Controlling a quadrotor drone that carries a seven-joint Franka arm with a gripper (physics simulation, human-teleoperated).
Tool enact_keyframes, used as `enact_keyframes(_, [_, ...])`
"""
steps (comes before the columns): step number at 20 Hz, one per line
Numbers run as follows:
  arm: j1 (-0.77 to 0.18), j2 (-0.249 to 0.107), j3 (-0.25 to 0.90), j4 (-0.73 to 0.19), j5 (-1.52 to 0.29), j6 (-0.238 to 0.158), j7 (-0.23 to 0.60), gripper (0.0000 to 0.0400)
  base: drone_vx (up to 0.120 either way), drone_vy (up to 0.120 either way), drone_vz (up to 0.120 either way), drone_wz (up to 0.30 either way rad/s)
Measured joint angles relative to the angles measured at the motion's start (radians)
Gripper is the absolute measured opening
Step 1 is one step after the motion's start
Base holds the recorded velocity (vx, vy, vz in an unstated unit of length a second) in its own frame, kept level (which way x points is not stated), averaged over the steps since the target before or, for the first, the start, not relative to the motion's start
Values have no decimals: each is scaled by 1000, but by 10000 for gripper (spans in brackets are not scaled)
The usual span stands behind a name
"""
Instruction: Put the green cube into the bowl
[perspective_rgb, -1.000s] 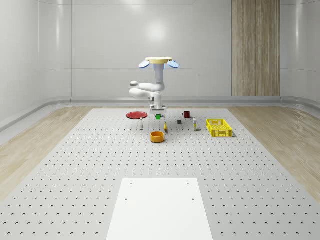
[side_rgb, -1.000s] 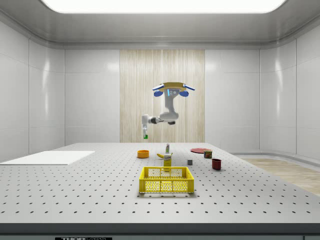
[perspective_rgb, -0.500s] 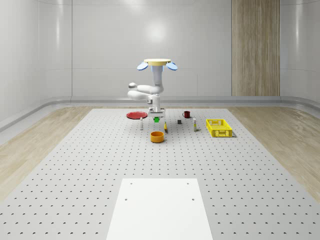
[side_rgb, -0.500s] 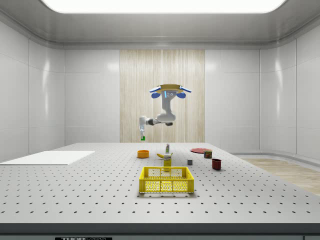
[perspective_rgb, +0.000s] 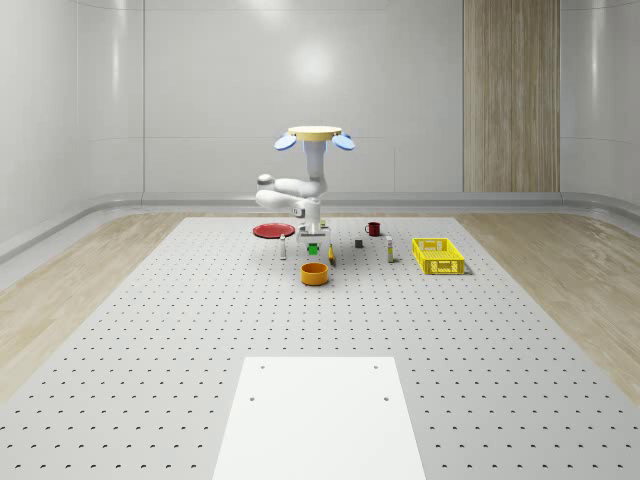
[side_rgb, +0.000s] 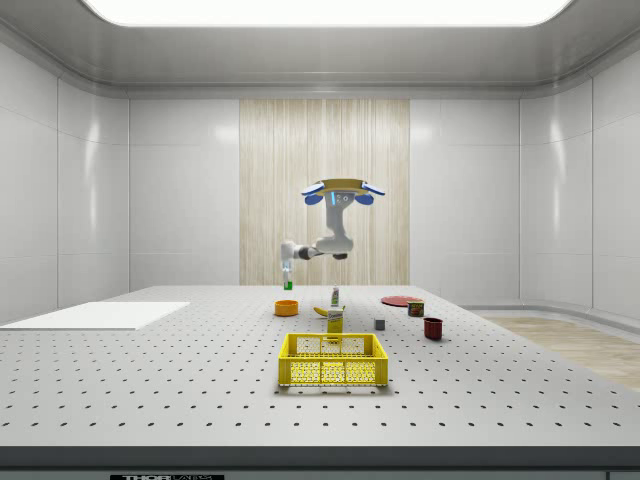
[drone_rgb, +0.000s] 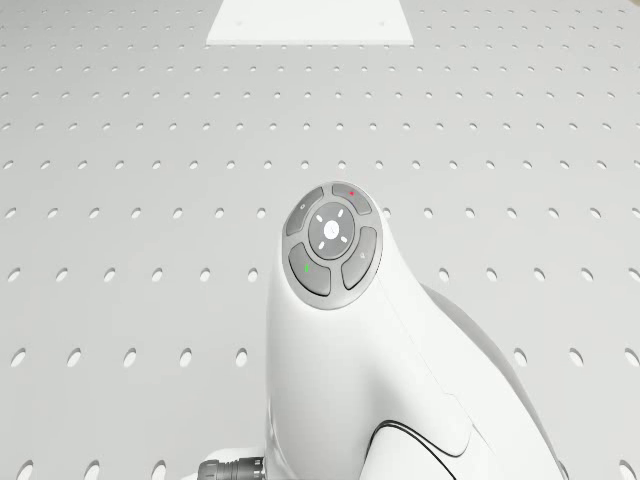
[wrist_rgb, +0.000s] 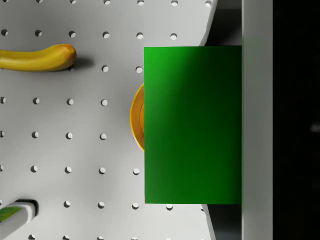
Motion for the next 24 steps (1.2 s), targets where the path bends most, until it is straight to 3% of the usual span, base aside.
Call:
enact_keyframes(15, [-1, -4, 0, 0, 1, 4, 1, 250, 0, 0, -120, 0])
enact_keyframes(24, [-16, -11, -89, 21, -77, 43, 54, 251, 0, 0, 0, 0])
